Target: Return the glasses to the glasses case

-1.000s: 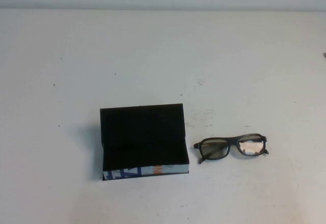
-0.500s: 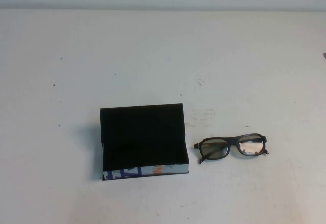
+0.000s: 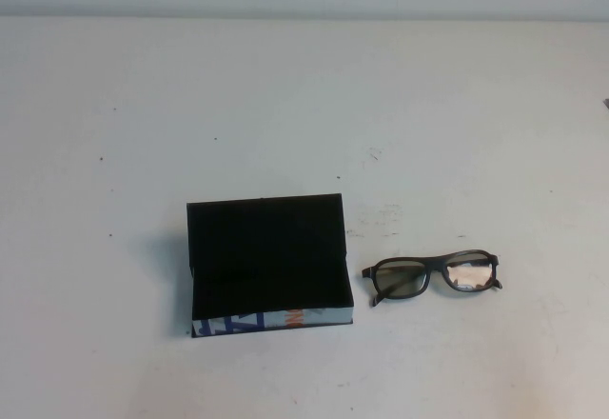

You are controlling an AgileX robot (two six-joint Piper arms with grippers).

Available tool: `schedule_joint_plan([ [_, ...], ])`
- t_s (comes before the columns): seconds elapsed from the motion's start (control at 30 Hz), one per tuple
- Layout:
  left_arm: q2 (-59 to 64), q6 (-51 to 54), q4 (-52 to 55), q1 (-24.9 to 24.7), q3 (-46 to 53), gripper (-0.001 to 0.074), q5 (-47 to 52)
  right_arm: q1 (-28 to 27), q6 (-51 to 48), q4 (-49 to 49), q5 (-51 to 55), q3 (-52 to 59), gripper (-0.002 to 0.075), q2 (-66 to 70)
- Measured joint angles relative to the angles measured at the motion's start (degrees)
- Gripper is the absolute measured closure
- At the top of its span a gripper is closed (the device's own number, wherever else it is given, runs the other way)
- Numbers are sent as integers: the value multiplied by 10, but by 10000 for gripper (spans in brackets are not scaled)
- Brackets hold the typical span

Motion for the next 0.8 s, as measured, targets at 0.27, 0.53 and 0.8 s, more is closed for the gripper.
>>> schedule_joint_plan([
  [0.27, 0, 0, 0, 0, 0, 736, 0, 0, 0, 261, -66, 0, 739, 0],
  [0.53, 0, 0, 0, 0, 0, 736, 0, 0, 0, 391, -39, -5, 739, 0],
  [0.8, 0, 0, 0, 0, 0, 736, 0, 0, -1, 297, 171, -143, 739, 150],
])
